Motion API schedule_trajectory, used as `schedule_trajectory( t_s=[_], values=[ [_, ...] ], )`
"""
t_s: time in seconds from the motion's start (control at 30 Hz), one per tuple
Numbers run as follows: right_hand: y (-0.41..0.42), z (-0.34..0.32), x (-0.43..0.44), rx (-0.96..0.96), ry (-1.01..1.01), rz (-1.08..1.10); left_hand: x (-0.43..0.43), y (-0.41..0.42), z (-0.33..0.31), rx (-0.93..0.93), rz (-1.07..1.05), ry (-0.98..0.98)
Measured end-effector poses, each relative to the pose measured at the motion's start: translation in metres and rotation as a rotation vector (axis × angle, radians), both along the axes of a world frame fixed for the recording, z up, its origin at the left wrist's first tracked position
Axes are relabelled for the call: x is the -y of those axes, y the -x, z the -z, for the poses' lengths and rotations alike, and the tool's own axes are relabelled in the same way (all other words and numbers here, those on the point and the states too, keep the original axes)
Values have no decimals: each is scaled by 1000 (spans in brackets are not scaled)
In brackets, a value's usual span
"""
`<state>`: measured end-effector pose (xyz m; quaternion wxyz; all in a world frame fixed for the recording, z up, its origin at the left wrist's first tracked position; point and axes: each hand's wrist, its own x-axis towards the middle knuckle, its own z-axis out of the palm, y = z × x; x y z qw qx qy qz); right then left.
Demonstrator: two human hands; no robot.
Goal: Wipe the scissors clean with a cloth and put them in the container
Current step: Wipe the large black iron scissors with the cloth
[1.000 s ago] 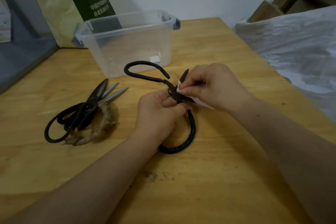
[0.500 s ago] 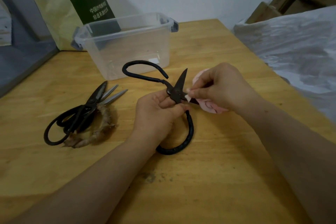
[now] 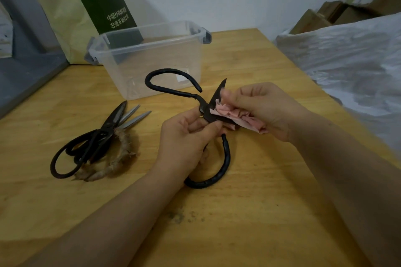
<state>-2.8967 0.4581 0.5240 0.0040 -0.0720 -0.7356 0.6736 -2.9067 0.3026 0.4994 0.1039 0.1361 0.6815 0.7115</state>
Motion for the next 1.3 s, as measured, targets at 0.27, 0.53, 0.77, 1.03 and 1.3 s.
schedule_trajectory(
  t_s=[0.27, 0.53, 0.77, 1.03, 1.3],
  values=[
    [4, 3, -5, 14, -69, 16, 1, 0, 0, 27, -3, -31],
    [10, 5, 0, -69, -162, 157, 1, 2, 1, 19, 17, -33],
    [8, 4, -12, -10, -281, 19, 5, 5, 2, 54, -29, -62],
    [13, 5, 1, -97, -157, 54, 3, 1, 0, 48, 11, -77],
    [7, 3, -4, -103, -178, 31, 4, 6, 0, 75, -11, -98]
  ],
)
